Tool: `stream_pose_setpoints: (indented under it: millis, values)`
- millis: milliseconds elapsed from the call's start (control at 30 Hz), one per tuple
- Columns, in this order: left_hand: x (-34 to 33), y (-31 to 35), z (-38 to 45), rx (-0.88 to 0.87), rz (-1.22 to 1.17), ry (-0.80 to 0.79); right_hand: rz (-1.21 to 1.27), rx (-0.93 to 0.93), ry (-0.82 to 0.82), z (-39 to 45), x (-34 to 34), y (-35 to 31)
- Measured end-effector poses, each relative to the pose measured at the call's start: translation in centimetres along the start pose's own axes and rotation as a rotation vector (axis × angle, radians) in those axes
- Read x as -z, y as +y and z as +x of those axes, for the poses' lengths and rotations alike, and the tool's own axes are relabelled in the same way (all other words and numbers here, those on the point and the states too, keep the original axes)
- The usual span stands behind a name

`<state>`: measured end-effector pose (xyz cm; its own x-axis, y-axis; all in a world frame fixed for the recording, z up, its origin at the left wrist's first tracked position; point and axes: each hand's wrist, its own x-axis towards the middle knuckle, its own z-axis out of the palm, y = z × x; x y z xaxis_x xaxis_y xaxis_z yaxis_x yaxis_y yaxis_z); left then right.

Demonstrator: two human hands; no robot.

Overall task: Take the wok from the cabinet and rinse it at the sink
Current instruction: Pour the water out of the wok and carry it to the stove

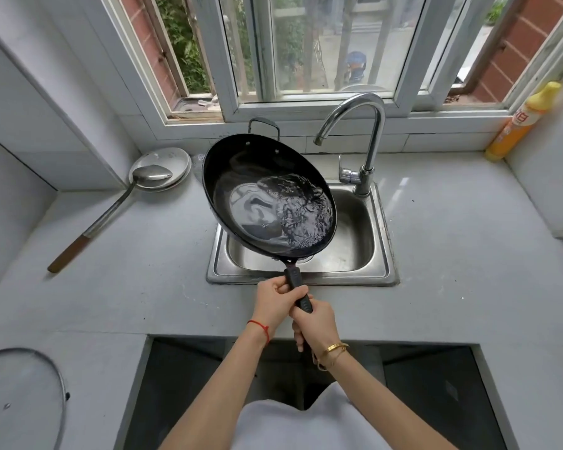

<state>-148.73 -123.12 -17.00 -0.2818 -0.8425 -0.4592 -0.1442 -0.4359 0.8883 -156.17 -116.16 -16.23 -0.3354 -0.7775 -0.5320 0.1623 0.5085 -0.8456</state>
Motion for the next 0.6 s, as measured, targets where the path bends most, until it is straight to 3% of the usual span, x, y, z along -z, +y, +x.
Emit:
stream_pose_setpoints:
  millis: [233, 600]
  values:
    - [0.5, 0.0, 0.3, -0.035, 0.29, 0.093, 0.126, -0.118, -0.064, 0.4, -0.9, 0.2]
    - [1.0, 1.0, -0.2, -0.069, 0.513, 0.198, 0.246, -0.202, -0.116, 0.9, -2.4, 0.3]
